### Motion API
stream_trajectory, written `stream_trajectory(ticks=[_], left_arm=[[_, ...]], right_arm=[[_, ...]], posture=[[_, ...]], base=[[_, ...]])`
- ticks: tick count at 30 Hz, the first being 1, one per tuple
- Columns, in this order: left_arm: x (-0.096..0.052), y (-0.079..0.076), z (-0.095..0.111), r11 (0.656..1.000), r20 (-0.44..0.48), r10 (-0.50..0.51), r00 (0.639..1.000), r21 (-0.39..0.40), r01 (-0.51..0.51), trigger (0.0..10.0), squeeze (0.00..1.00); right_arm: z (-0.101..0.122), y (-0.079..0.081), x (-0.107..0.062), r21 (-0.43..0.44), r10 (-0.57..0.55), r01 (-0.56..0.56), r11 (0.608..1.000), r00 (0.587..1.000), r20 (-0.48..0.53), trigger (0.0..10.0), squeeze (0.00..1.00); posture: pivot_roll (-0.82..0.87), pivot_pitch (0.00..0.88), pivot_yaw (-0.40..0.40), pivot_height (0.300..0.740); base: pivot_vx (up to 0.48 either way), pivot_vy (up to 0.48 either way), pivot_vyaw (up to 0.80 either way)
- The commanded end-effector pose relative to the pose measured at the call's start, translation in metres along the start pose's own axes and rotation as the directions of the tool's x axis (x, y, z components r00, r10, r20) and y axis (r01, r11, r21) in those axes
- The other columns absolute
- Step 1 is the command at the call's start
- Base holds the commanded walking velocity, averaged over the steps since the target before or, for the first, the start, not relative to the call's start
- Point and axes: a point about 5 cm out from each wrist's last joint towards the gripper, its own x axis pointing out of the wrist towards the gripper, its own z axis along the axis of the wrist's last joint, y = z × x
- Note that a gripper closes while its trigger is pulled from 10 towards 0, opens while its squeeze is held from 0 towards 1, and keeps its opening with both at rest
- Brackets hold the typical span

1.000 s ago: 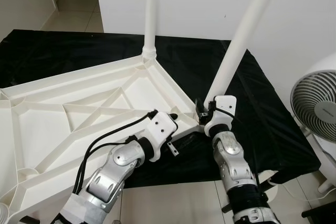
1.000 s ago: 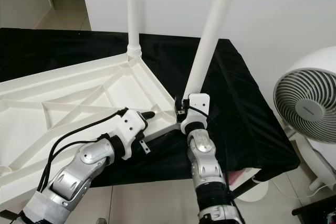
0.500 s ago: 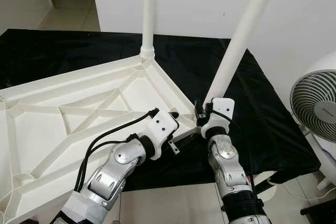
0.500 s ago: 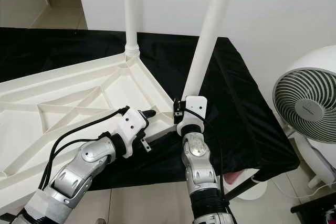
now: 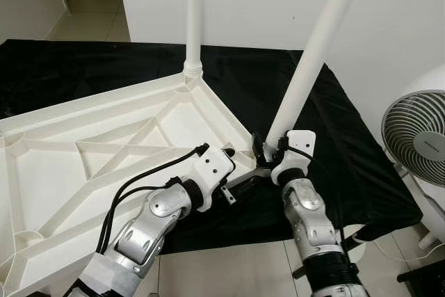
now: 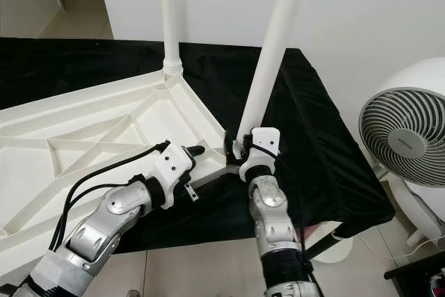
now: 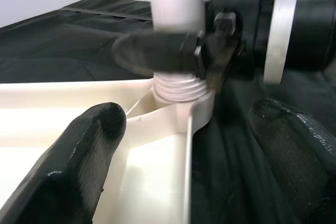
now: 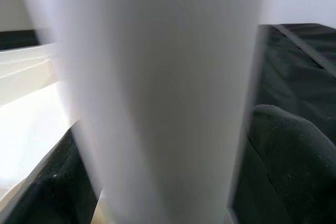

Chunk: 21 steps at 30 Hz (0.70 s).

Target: Building children table

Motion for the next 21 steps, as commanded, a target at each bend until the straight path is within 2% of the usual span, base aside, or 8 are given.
stream_trajectory(ticks=[1,5,6,14,15,17,18,21], left_arm=[[0.0019,-0.0031,0.0020,0.996,0.003,-0.088,0.996,0.012,0.088,10.0,0.00],[0.0024,-0.0023,0.0023,0.996,0.003,-0.086,0.996,0.015,0.086,10.0,0.00],[0.0025,-0.0019,0.0033,0.996,0.008,-0.083,0.997,0.014,0.083,10.0,0.00],[0.0028,-0.0066,0.0050,0.995,0.016,-0.095,0.995,0.011,0.094,10.0,0.00],[0.0031,-0.0069,0.0054,0.995,0.017,-0.097,0.995,0.013,0.097,10.0,0.00],[0.0031,-0.0069,0.0054,0.995,0.017,-0.097,0.995,0.013,0.097,10.0,0.00],[0.0031,-0.0061,0.0063,0.995,0.018,-0.095,0.995,0.015,0.095,10.0,0.00],[0.0029,-0.0049,0.0071,0.996,0.019,-0.092,0.996,0.015,0.091,10.0,0.00]], right_arm=[[-0.0004,-0.0036,0.0011,0.013,0.077,-0.077,0.997,0.997,-0.011,10.0,0.67],[-0.0003,-0.0050,0.0015,0.023,0.119,-0.118,0.993,0.993,-0.018,10.0,0.67],[0.0002,-0.0060,0.0017,0.024,0.167,-0.167,0.986,0.986,-0.022,10.0,0.00],[0.0015,-0.0070,0.0045,-0.006,0.403,-0.404,0.915,0.914,-0.039,10.0,0.00],[0.0013,-0.0092,0.0069,-0.017,0.419,-0.420,0.907,0.907,-0.044,4.2,0.00],[0.0013,-0.0092,0.0069,-0.017,0.419,-0.420,0.907,0.907,-0.044,4.2,0.00],[0.0009,-0.0117,0.0089,-0.032,0.430,-0.432,0.901,0.901,-0.053,0.0,0.00],[0.0007,-0.0135,0.0101,-0.037,0.439,-0.442,0.896,0.896,-0.060,0.0,0.00]], posture=[[0.13,0.050,-0.060,0.740],[0.13,0.052,-0.061,0.740],[0.13,0.056,-0.060,0.740],[0.13,0.074,-0.062,0.740],[0.14,0.077,-0.066,0.740],[0.14,0.077,-0.066,0.740],[0.15,0.081,-0.066,0.740],[0.15,0.083,-0.066,0.740]], base=[[0.000,0.000,0.00],[0.000,0.000,0.00],[0.000,0.000,0.00],[0.000,0.000,0.00],[0.000,0.000,0.00],[0.000,0.000,0.00],[0.000,0.000,0.00],[0.000,0.000,0.00]])
